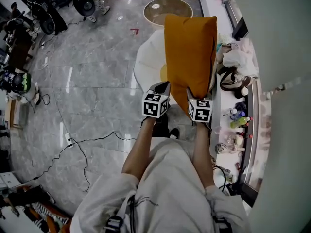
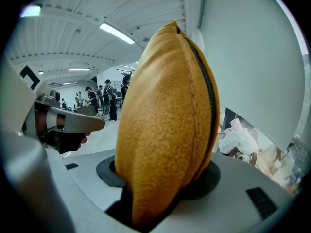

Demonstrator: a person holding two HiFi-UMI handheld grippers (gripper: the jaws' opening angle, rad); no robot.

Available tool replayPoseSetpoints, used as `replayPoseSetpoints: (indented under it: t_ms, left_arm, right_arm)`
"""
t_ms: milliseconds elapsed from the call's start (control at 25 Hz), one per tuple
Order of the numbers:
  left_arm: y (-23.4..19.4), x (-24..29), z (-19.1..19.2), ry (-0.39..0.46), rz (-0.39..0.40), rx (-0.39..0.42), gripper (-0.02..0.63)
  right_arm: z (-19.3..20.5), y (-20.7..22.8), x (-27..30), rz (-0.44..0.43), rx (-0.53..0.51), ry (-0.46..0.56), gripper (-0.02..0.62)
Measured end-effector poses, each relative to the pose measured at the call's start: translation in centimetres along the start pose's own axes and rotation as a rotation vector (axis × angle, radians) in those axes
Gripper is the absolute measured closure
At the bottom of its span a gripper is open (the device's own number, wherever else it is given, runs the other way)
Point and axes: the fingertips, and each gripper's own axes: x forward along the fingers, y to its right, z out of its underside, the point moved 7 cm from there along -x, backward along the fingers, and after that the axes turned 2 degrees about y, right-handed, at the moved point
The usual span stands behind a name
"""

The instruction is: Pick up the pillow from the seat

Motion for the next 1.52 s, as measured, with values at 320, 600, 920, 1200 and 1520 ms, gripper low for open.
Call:
replayPoseSetpoints:
  t_ms: [320,600,920,1200,1520]
  left_arm:
    - [-0.1,-1.5,1.6,-0.024,-0.016,0.018,0.597]
    - [0.0,-2.0,1.4,-0.006,-0.015,0.015,0.597]
    - [0.7,-1.1,1.2,-0.011,0.007,0.017,0.597]
    - [2.1,0.1,1.2,-0.021,0.035,0.024,0.597]
    - [1.9,0.2,1.4,-0.028,0.016,0.021,0.597]
  right_arm:
    - [2.3,-0.8,-0.2,-0.004,0.002,-0.048,0.357]
    - [3.0,-1.3,-0.8,-0.007,-0.013,-0.057,0.357]
    - [2.4,-1.1,-1.2,-0.006,-0.023,-0.054,0.357]
    - [2.5,-0.1,-1.6,0.000,-0.043,-0.059,0.357]
    - [2.6,0.7,-1.1,0.007,-0.027,-0.070,0.357]
